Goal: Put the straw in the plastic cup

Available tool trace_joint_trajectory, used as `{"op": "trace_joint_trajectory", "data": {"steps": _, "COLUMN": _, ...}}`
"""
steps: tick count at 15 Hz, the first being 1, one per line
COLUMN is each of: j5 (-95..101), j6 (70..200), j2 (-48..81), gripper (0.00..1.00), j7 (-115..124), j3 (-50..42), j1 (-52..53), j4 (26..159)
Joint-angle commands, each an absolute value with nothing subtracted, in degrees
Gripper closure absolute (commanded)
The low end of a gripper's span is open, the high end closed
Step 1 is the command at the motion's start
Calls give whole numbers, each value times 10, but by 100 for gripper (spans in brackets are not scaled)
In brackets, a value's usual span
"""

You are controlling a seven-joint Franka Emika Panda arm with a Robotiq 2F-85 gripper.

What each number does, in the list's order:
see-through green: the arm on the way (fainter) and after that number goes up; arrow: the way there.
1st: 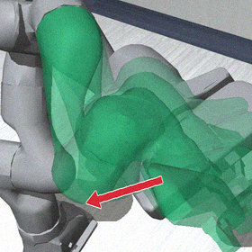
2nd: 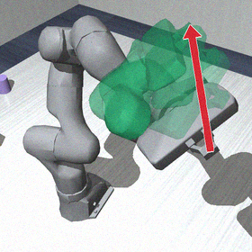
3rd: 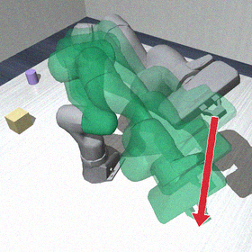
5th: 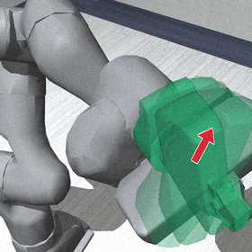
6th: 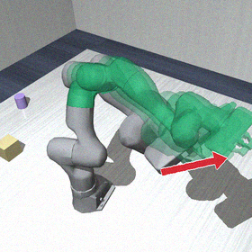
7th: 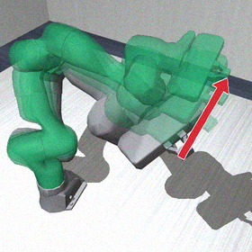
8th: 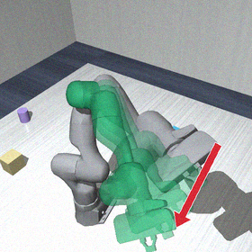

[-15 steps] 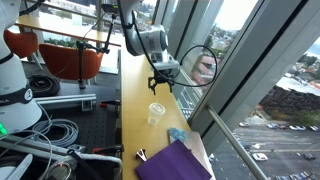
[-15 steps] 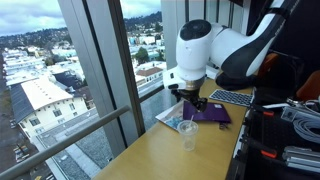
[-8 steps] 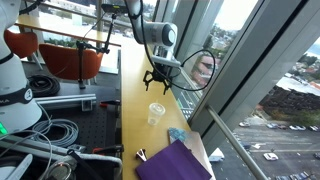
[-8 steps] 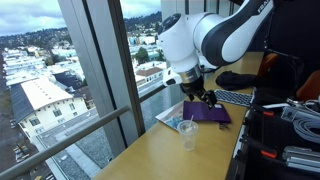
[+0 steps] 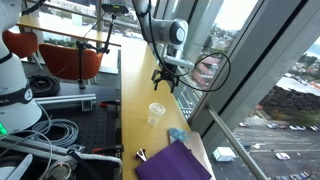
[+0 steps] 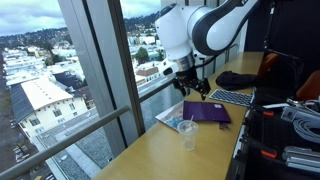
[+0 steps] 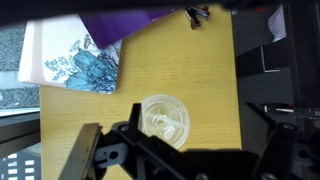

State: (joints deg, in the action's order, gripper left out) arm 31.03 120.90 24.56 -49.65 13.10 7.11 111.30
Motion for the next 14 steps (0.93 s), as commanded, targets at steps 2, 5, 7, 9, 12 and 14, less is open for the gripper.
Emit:
{"op": "trace_joint_trajectory", "data": {"steps": 2, "j5": 273, "j6": 1235, "j2": 233, "gripper": 0, "j7": -585, "j3": 131, "j1": 64, "j4": 1118}}
{"op": "trace_joint_trajectory", "data": {"steps": 5, "j5": 274, "j6": 1229, "j2": 243, "gripper": 0, "j7": -570, "j3": 119, "j1": 77, "j4": 1112}}
{"op": "trace_joint_trajectory", "data": {"steps": 7, "j5": 270, "j6": 1229, "j2": 243, "gripper": 0, "j7": -571, "j3": 119, "j1": 79, "j4": 1113}}
{"op": "trace_joint_trajectory", "data": {"steps": 9, "j5": 269, "j6": 1229, "j2": 243, "gripper": 0, "j7": -571, "j3": 119, "j1": 79, "j4": 1113}}
{"op": "trace_joint_trajectory", "data": {"steps": 12, "j5": 269, "j6": 1229, "j2": 243, "gripper": 0, "j7": -571, "j3": 119, "j1": 79, "j4": 1113}}
{"op": "trace_joint_trajectory", "data": {"steps": 14, "j5": 269, "j6": 1229, "j2": 243, "gripper": 0, "j7": -571, "j3": 119, "j1": 79, "j4": 1113}}
